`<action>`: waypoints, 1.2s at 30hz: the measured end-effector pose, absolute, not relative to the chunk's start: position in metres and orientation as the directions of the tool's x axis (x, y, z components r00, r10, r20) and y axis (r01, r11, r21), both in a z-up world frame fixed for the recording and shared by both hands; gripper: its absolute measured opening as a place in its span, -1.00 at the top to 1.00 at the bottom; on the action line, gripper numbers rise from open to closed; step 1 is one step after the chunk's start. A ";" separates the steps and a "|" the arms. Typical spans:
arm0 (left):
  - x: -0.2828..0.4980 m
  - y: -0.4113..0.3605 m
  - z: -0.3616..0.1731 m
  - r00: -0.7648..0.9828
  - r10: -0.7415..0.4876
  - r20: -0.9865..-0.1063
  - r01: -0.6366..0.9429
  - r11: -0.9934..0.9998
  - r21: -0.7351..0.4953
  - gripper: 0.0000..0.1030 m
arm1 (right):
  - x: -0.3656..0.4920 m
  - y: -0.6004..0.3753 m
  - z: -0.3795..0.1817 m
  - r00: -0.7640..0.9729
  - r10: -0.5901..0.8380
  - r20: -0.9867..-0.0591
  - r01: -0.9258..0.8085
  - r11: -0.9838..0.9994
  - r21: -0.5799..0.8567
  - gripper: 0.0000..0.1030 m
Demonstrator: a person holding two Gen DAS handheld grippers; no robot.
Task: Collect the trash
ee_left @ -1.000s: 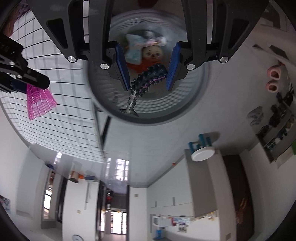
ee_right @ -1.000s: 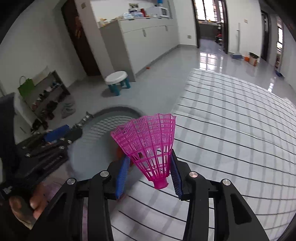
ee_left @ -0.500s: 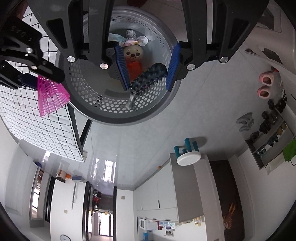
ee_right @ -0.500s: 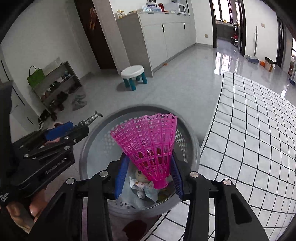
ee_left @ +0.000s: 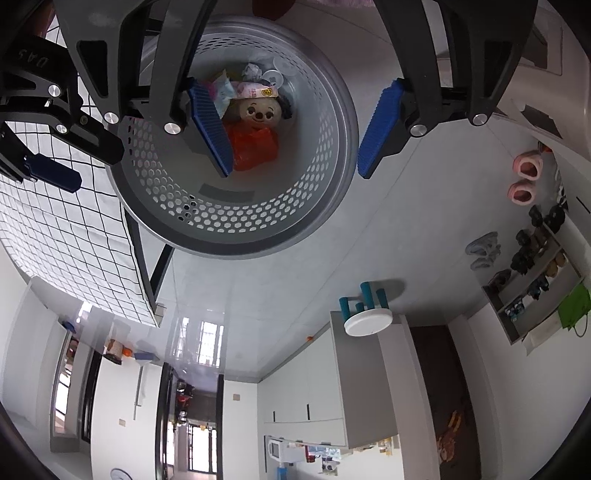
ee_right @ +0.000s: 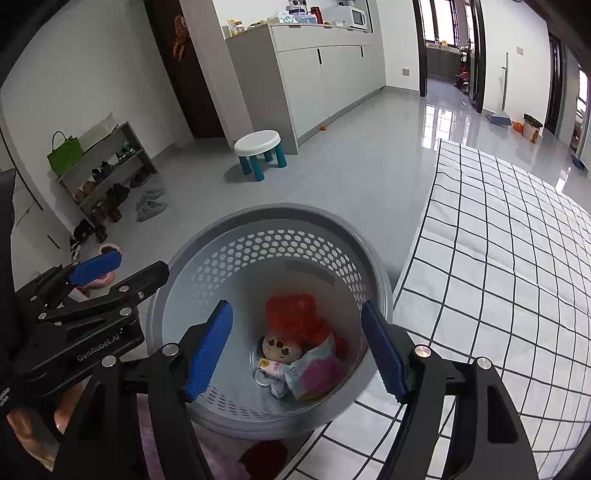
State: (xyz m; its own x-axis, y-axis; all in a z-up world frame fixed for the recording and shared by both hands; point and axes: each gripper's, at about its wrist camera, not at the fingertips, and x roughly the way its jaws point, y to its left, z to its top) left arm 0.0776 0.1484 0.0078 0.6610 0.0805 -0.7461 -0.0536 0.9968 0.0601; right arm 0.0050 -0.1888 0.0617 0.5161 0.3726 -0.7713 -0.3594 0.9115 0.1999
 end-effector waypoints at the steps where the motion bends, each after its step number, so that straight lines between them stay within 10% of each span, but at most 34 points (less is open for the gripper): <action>1: 0.078 0.150 0.008 0.660 0.080 -0.747 -0.056 0.997 0.058 -0.36 | 0.004 -0.189 0.062 0.517 0.372 -0.771 -0.356 0.912 0.201 -0.34; 36: 0.057 0.153 0.025 0.673 0.115 -0.731 -0.100 0.993 0.064 -0.81 | -0.019 -0.208 0.070 0.568 0.332 -0.753 -0.298 0.936 0.188 -0.34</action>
